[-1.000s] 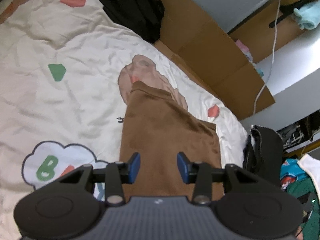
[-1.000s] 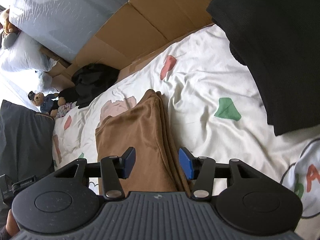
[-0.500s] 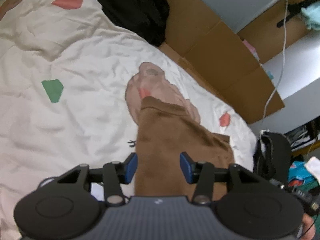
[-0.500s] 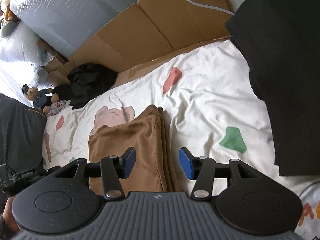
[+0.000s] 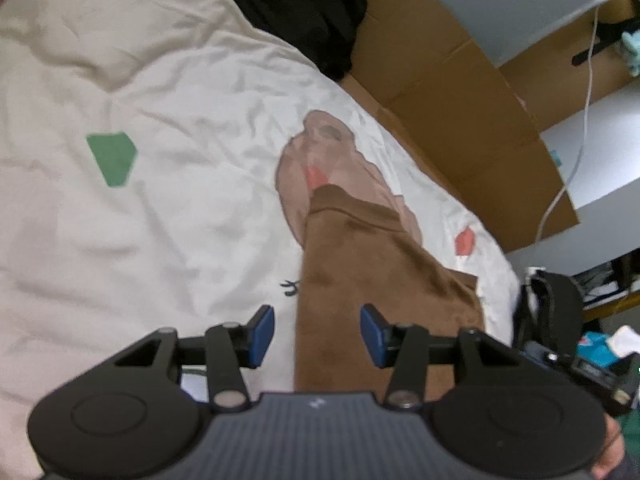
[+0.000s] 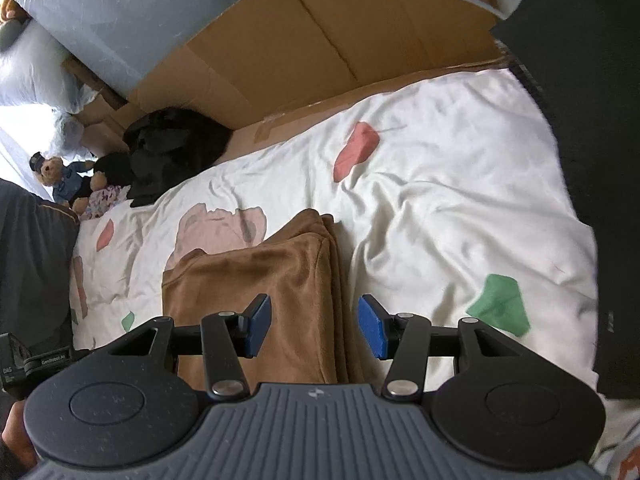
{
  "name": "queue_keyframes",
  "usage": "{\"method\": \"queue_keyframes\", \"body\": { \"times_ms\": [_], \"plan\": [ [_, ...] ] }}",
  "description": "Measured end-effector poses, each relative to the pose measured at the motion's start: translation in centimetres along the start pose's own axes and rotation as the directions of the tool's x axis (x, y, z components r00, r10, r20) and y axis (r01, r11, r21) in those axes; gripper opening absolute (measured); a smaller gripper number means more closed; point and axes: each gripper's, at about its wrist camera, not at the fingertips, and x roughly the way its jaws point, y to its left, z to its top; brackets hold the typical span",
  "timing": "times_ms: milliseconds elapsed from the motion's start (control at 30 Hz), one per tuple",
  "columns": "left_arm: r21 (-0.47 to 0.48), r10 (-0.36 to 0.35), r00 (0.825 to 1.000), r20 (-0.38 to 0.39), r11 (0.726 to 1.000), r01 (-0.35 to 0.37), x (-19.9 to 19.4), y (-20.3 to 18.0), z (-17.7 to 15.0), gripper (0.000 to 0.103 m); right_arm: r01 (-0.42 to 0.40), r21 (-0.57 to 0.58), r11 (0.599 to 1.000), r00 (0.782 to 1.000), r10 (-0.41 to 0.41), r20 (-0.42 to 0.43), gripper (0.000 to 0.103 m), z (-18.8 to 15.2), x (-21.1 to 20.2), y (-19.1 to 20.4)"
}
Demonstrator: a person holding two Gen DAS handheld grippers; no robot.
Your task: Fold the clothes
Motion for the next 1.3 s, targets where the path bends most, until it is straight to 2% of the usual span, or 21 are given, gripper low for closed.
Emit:
{"method": "queue_keyframes", "body": {
  "times_ms": [100, 200, 300, 600, 700, 767, 1033, 1067, 1133, 1167, 1233, 1267, 1300],
  "plan": [
    [0.013, 0.016, 1.0, -0.003, 1.0, -0.016, 0.6, 0.2, 0.2, 0.05, 0.005, -0.024, 1.0, 1.0, -0.005, -0.01, 0.053, 0.6, 1.2, 0.4],
    [0.006, 0.002, 1.0, 0.004, 1.0, -0.002, 1.1, 0.6, 0.6, 0.052, 0.004, -0.039, 0.999, 1.0, -0.005, -0.021, 0.054, 1.1, 2.4, 0.5],
    [0.002, -0.024, 1.0, 0.015, 1.0, 0.024, 1.6, 1.1, 1.0, 0.058, 0.005, -0.061, 0.998, 0.999, -0.007, -0.036, 0.053, 1.6, 3.6, 0.7],
    [0.001, -0.091, 0.996, 0.0, 0.996, 0.091, 3.8, 1.5, 2.5, 0.061, 0.055, -0.095, 0.994, 0.998, -0.058, -0.034, 0.053, 2.7, 6.3, 0.9],
    [-0.004, -0.122, 0.992, 0.009, 0.993, 0.122, 4.7, 1.3, 2.9, 0.064, 0.055, -0.083, 0.995, 0.997, -0.058, -0.044, 0.044, 3.1, 7.0, 0.4],
    [-0.023, -0.146, 0.989, 0.019, 0.989, 0.147, 5.1, 1.4, 3.1, 0.065, 0.036, -0.077, 0.996, 0.998, -0.04, -0.054, 0.026, 3.3, 7.4, 0.0],
    [-0.009, -0.179, 0.984, 0.009, 0.984, 0.179, 7.0, 0.9, 3.8, 0.065, -0.017, -0.07, 0.997, 0.995, 0.01, -0.1, 0.025, 4.1, 8.3, -0.6],
    [-0.008, -0.177, 0.984, 0.01, 0.984, 0.177, 7.1, 1.0, 3.9, 0.064, -0.023, -0.073, 0.997, 0.995, 0.016, -0.102, 0.025, 4.2, 8.4, -0.6],
    [-0.012, -0.191, 0.981, 0.018, 0.982, 0.191, 7.4, 1.2, 4.0, 0.055, -0.02, -0.106, 0.994, 0.994, 0.008, -0.106, 0.02, 4.2, 8.7, -0.5],
    [-0.016, -0.198, 0.98, 0.022, 0.98, 0.199, 7.5, 1.2, 4.0, 0.043, -0.016, -0.124, 0.992, 0.994, 0.003, -0.105, 0.01, 4.2, 8.8, -0.4],
    [-0.02, -0.197, 0.98, 0.024, 0.98, 0.198, 7.7, 1.4, 4.1, 0.031, -0.019, -0.145, 0.989, 0.995, 0.004, -0.1, 0.007, 4.3, 9.0, -0.2],
    [-0.015, -0.188, 0.982, 0.023, 0.982, 0.188, 7.8, 1.4, 4.2, 0.018, -0.023, -0.151, 0.988, 0.995, 0.009, -0.097, 0.006, 4.3, 8.9, -0.1],
    [-0.009, -0.181, 0.983, 0.021, 0.983, 0.181, 7.9, 1.4, 4.3, 0.014, -0.029, -0.163, 0.986, 0.996, 0.014, -0.09, 0.006, 4.4, 8.9, -0.1]
  ]
}}
